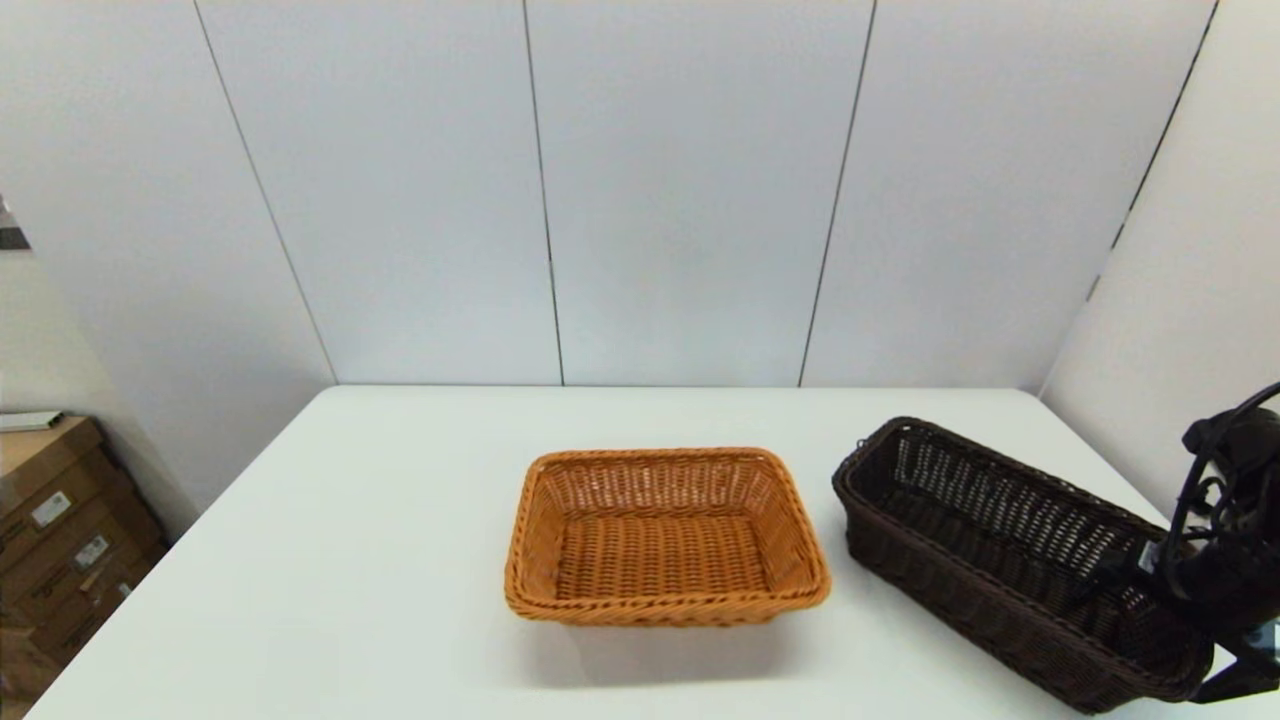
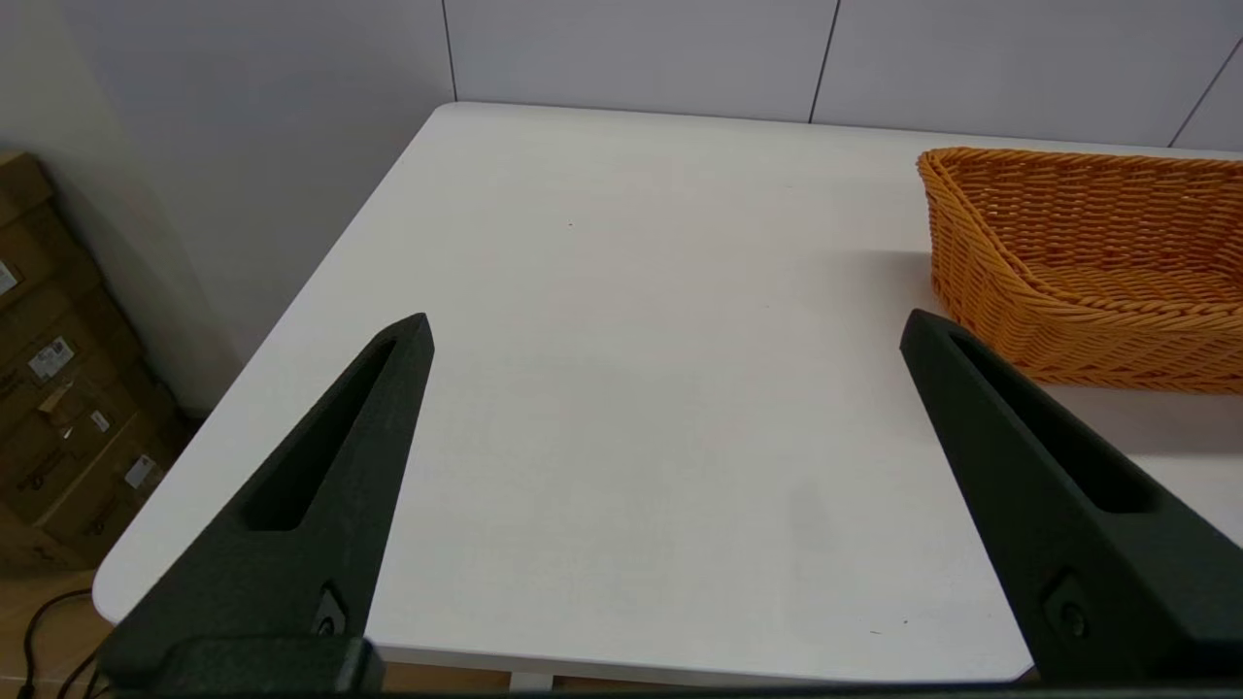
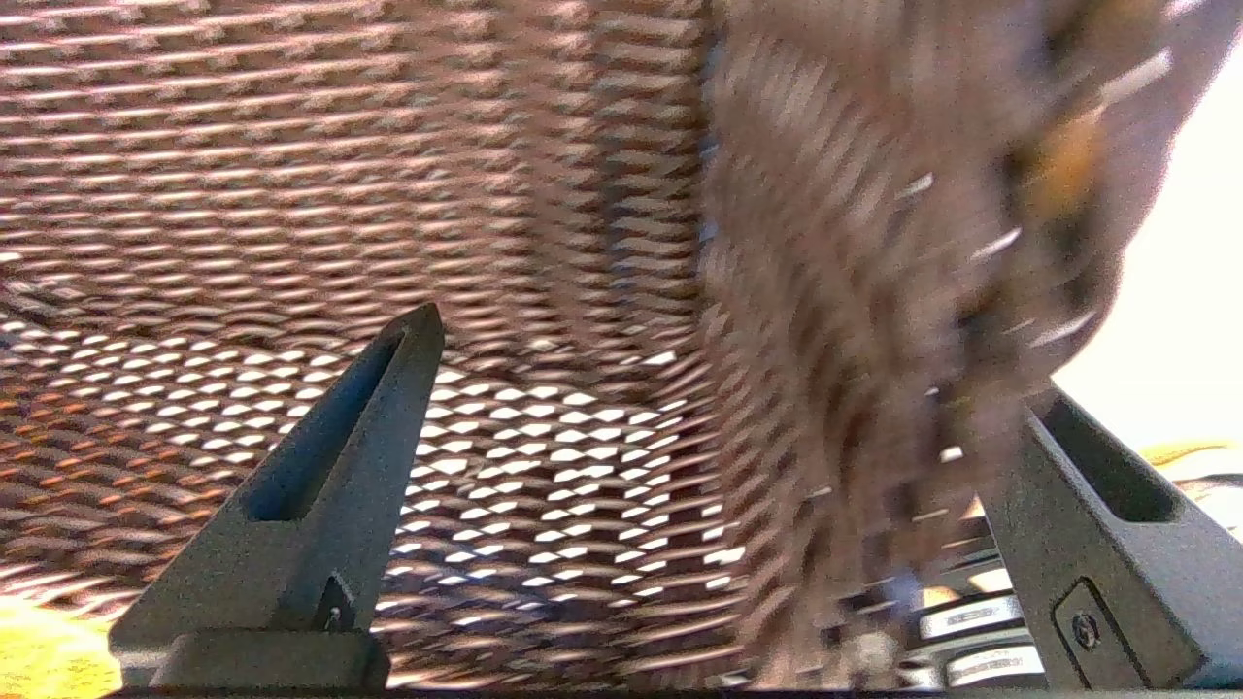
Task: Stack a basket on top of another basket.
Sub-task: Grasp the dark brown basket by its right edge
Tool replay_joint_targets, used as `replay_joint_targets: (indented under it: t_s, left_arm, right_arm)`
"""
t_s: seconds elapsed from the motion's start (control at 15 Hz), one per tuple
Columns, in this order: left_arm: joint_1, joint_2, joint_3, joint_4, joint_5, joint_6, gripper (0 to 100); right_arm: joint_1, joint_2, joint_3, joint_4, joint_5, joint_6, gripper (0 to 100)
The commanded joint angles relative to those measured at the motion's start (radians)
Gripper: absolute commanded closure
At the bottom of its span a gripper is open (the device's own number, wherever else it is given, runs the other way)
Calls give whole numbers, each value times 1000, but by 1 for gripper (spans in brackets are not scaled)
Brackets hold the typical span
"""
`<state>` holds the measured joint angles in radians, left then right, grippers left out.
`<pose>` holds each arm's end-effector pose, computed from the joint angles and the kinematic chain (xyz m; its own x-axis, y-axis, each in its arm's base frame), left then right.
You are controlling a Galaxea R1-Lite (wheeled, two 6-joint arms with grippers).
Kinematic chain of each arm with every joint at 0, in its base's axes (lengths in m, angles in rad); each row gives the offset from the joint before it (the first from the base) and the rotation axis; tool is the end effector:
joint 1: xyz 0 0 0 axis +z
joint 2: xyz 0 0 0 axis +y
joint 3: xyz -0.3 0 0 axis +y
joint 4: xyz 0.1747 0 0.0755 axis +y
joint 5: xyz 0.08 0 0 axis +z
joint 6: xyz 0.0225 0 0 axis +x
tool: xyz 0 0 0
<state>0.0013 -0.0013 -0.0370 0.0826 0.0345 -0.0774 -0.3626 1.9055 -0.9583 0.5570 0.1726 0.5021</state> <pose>-0.0259 0.0007 0.0772 0.9984 0.0358 -0.0443 -0.0391 0.9964 -0.0757 0.2526 -0.0917 0.0837 0.1222 0.1373 -0.9830 0.7459 0.6406 0.1822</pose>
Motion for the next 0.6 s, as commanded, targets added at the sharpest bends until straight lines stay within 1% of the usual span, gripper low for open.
replay_joint_targets:
  t_s: [0.07, 0.13, 0.27, 0.33, 0.6]
  left_arm:
    - [2, 0, 0, 0, 1, -1, 0]
    - [0, 0, 0, 0, 1, -1, 0]
    - [0, 0, 0, 0, 1, -1, 0]
    - [0, 0, 0, 0, 1, -1, 0]
    - [0, 0, 0, 0, 1, -1, 0]
  right_arm:
    - [-15, 12, 1, 1, -21, -19, 0]
    - [-15, 15, 1, -8, -36, -19, 0]
    - [-15, 17, 4, -29, -42, -19, 0]
    - [-15, 20, 6, -29, -41, -19, 100]
    - [-15, 26, 12, -34, -34, -20, 100]
